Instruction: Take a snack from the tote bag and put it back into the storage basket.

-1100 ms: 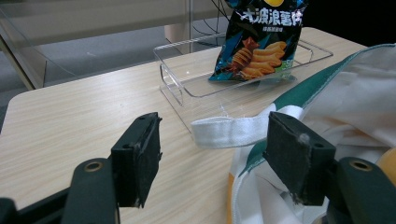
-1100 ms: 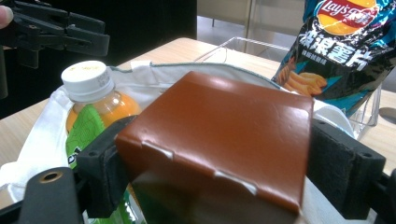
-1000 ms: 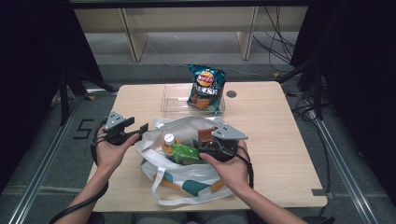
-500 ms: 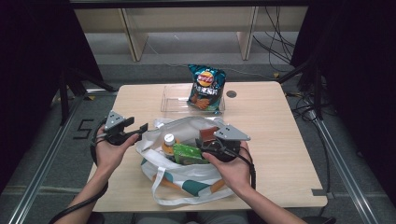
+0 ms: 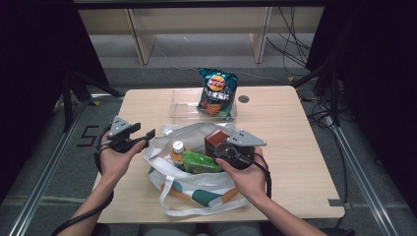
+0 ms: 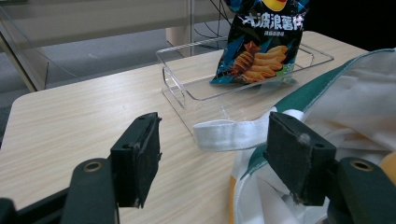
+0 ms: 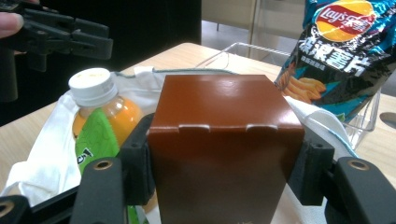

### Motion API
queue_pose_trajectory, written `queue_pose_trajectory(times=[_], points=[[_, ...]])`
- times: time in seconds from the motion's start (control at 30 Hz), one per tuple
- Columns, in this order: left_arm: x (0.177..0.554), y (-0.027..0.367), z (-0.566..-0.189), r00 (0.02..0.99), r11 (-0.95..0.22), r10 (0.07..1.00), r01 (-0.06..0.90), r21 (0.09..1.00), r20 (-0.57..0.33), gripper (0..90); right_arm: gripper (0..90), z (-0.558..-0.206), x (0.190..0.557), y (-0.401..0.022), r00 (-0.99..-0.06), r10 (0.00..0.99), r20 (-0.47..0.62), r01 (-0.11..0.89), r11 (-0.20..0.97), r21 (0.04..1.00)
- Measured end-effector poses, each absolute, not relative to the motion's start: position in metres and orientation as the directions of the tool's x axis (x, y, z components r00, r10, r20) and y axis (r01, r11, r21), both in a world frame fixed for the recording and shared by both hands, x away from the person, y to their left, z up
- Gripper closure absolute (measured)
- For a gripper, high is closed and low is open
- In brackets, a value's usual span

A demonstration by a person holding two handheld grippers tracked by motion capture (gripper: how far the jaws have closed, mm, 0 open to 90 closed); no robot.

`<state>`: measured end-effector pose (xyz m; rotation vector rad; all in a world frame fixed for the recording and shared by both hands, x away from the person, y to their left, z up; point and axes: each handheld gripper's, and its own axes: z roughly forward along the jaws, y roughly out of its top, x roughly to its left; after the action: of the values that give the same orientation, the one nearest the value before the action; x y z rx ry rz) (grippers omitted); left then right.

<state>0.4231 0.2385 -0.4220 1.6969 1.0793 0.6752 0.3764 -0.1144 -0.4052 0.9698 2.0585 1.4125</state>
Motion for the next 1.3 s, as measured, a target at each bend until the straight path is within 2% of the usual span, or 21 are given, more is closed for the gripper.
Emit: queue_pose_trajectory(times=[0.33, 1.03, 1.23, 1.3], points=[[0.423, 0.239, -0.422, 0.451, -0.131, 0.891, 0.349, 0.928, -0.044, 34.6, 38.9, -0.405, 0.376, -0.116, -0.661, 0.750, 0.036, 0.306, 0.226, 0.925], [0.423, 0.241, -0.423, 0.446, -0.129, 0.894, 0.349, 0.928, -0.043, 34.6, 39.1, -0.394, 0.380, -0.125, -0.672, 0.739, 0.038, 0.267, 0.194, 0.944], [0.423, 0.242, -0.422, 0.443, -0.127, 0.895, 0.349, 0.929, -0.044, 34.6, 39.1, -0.391, 0.379, -0.125, -0.672, 0.737, 0.077, 0.298, 0.173, 0.939], [0.423, 0.241, -0.423, 0.445, -0.126, 0.894, 0.348, 0.929, -0.045, 34.6, 39.0, -0.390, 0.382, -0.126, -0.677, 0.734, 0.047, 0.266, 0.185, 0.946]])
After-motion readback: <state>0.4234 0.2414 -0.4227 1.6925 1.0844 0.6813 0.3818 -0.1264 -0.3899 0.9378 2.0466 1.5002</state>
